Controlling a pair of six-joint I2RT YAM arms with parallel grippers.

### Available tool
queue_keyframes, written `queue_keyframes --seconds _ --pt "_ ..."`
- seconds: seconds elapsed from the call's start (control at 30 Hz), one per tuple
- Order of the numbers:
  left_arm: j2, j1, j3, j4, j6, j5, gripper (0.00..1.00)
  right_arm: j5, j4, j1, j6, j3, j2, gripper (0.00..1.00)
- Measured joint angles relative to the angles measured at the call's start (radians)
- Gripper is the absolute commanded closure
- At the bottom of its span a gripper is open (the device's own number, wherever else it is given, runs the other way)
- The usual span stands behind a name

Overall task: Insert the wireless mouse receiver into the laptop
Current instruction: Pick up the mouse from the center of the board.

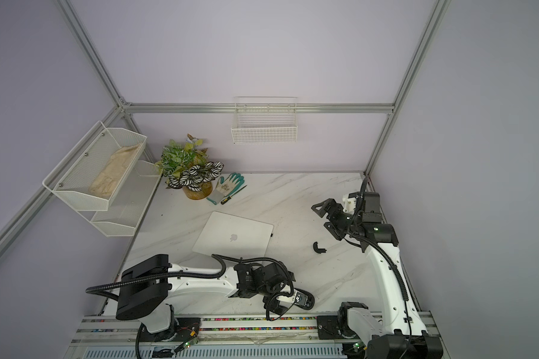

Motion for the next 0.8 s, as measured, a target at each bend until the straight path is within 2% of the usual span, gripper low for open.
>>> queue_keyframes --seconds 0.4,0.7,0.8 --pt "0.097 0.024 0.056 0.022 0.001 0.133 0.16 0.0 -0.002 0.0 -0.008 -0.018 0.012 0.07" --pt "0.145 0.043 0.059 0.022 -0.007 0.201 0.28 0.0 -0.002 0.0 -0.013 -0.026 0.017 0.08" --pt "0.158 0.052 0.062 0.031 -0.024 0.222 0.29 0.002 -0.003 0.0 -0.016 -0.029 0.018 0.09"
